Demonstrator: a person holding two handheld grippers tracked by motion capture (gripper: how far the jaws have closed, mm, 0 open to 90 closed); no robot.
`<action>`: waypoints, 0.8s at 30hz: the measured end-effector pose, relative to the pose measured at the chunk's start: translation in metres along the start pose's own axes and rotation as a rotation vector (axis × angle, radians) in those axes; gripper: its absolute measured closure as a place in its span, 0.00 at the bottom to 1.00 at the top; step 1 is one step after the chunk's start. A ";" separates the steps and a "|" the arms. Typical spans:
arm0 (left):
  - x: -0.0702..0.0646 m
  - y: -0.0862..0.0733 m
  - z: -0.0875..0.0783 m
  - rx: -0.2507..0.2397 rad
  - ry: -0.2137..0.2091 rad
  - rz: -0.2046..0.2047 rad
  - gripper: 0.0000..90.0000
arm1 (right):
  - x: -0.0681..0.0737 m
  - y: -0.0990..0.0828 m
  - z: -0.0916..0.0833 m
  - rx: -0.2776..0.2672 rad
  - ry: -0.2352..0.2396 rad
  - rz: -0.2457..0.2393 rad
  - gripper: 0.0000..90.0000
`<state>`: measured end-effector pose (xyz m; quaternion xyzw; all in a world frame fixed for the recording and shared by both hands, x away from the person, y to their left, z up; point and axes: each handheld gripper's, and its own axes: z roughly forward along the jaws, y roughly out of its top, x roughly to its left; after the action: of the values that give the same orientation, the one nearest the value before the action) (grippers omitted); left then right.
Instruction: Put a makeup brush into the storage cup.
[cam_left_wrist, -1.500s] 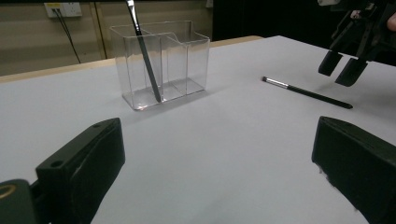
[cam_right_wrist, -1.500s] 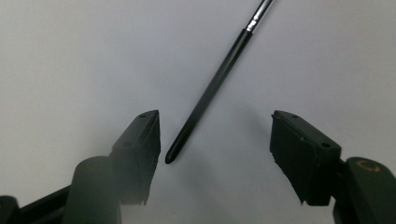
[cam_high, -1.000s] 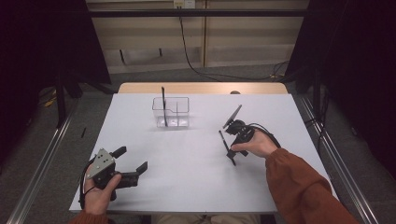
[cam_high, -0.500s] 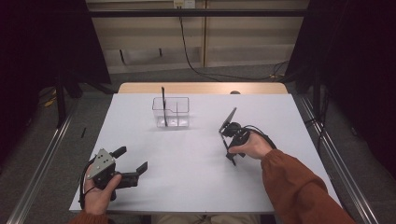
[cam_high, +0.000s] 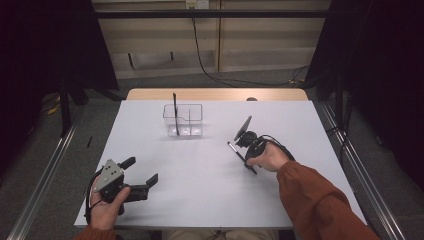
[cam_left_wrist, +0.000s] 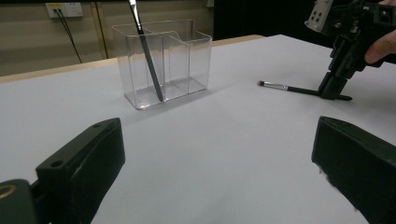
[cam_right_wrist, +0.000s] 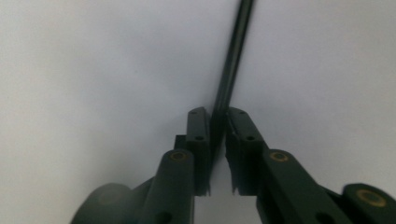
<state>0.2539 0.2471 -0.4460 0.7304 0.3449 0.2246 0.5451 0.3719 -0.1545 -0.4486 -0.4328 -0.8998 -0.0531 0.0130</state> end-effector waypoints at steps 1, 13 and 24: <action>0.000 0.000 0.000 -0.002 0.000 -0.002 0.03 | -0.002 0.000 0.000 0.003 0.003 -0.008 0.94; 0.001 -0.001 0.001 0.006 0.004 -0.006 0.03 | -0.007 -0.004 0.000 -0.037 0.039 -0.002 0.95; 0.001 -0.001 0.000 0.005 0.001 -0.006 0.03 | -0.007 -0.012 -0.009 -0.139 0.074 -0.011 0.95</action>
<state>0.2545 0.2483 -0.4466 0.7305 0.3479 0.2226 0.5438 0.3667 -0.1680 -0.4407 -0.4254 -0.8952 -0.1315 0.0159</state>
